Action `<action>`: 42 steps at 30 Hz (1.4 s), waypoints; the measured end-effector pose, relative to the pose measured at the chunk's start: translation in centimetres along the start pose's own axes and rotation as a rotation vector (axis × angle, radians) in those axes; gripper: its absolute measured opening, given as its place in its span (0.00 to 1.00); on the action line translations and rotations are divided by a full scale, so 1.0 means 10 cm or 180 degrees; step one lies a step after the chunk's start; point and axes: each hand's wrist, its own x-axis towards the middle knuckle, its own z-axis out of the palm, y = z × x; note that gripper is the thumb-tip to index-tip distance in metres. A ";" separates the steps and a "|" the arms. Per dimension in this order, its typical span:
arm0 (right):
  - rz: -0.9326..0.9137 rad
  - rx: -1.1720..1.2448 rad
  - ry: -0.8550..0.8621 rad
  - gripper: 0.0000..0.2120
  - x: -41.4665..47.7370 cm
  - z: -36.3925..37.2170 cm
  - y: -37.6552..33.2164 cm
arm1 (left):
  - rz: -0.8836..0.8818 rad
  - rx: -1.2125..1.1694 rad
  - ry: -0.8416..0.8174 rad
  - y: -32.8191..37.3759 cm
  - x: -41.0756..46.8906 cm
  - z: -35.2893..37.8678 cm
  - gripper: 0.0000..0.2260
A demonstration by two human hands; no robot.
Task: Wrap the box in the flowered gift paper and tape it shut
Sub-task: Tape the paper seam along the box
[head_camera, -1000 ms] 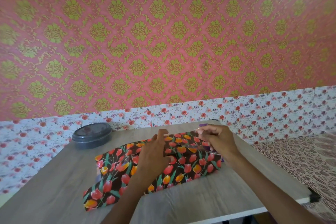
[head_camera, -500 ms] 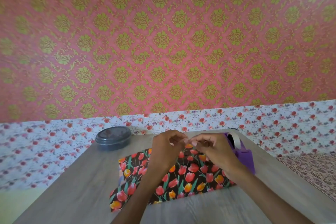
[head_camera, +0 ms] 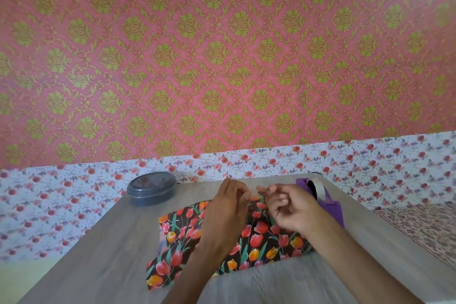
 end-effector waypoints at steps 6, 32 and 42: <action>-0.1305 -0.1734 -0.0064 0.11 0.05 -0.05 0.05 | -0.0772 -0.0730 -0.0232 -0.08 0.11 -0.15 0.06; -0.1157 -0.2320 0.0741 0.06 0.23 0.02 0.15 | -0.0106 0.0884 -0.1433 -0.46 0.28 -0.11 0.09; -0.1553 -0.2138 0.1387 0.14 0.37 0.01 0.30 | 0.1026 0.2107 -0.1251 -0.45 0.20 0.06 0.04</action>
